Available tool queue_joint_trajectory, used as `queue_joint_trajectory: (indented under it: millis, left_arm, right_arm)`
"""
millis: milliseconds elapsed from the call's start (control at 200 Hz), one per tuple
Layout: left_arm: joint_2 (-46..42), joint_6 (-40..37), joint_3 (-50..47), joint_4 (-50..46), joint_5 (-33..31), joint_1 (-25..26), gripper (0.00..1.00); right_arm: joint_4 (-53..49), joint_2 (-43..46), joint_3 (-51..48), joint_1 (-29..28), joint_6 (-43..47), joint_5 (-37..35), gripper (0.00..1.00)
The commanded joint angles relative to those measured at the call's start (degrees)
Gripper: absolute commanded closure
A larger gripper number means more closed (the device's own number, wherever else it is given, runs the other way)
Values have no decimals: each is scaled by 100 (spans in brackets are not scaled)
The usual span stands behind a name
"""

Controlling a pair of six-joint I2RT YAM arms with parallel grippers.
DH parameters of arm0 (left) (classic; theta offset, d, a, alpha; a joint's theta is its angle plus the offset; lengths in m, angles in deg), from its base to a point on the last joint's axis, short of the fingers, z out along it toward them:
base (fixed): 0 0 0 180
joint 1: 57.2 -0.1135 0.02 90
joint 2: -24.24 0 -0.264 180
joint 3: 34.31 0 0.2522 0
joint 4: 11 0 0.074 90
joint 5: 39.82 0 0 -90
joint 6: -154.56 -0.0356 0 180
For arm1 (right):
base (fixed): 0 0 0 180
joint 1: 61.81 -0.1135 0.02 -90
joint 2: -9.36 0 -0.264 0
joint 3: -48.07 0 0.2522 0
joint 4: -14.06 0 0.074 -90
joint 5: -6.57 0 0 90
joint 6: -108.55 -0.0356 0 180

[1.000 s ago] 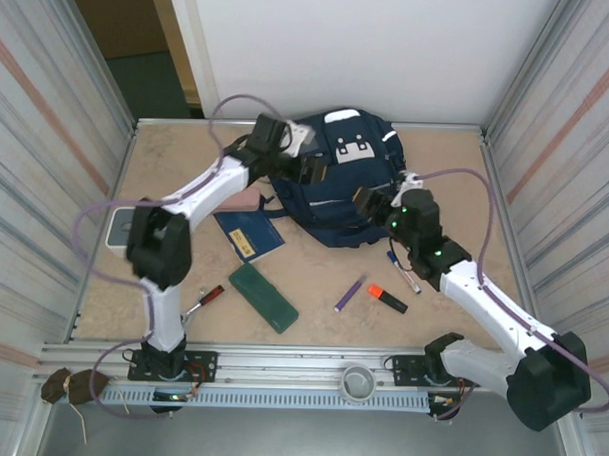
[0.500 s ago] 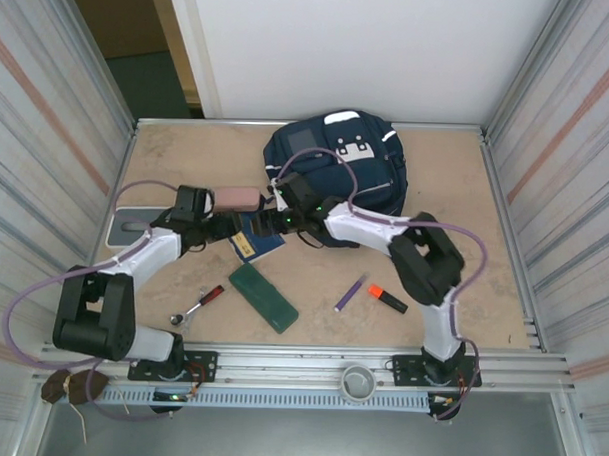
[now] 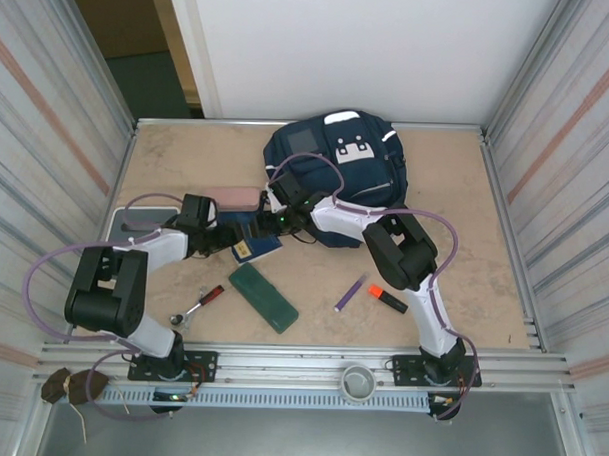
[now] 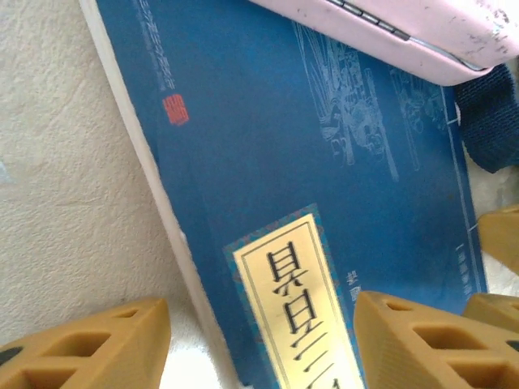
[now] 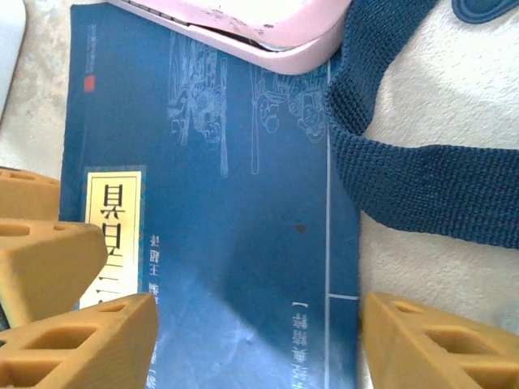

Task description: Pack books, pencil case, and school supplies into a backpack

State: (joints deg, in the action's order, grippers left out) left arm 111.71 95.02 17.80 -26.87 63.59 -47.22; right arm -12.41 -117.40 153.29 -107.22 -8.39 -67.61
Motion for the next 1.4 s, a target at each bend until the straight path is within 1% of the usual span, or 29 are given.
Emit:
queue_joint_trajectory:
  millis: [0, 90, 250, 346, 406, 611, 807, 952, 1117, 1237, 1393]
  left_arm:
    - [245, 238, -213, 533, 834, 83, 45]
    - [187, 330, -192, 615, 1005, 75, 51]
    - [-72, 462, -153, 674, 1085, 79, 57]
    - [-141, 511, -159, 743, 1109, 66, 61]
    - [-155, 593, -201, 858, 1162, 66, 66]
    - [-432, 741, -308, 972, 1186, 48, 80]
    - [-712, 779, -354, 929, 1133, 15, 93]
    - [-798, 886, -436, 1031, 1326, -31, 100]
    - [-1067, 1070, -510, 1052, 1517, -53, 100]
    - [-1349, 1361, -591, 1140, 1662, -76, 100]
    - [-1602, 1673, -640, 1242, 1844, -76, 100]
  right_arm:
    - [-39, 84, -147, -12, -218, 264, 41]
    - [52, 252, -288, 22, -313, 241, 46]
    - [134, 303, -414, 58, -448, 260, 54]
    - [213, 321, -508, 58, -512, 279, 57]
    - [270, 328, -565, 58, -561, 320, 58]
    - [243, 349, -625, 58, -543, 307, 60]
    - [199, 440, -691, 126, -472, 268, 60]
    - [191, 520, -776, 161, -436, 274, 58]
    - [116, 680, -905, 274, -358, 314, 54]
    - [52, 769, -985, 414, -331, 608, 48]
    - [41, 1026, -1202, 572, -331, 837, 44]
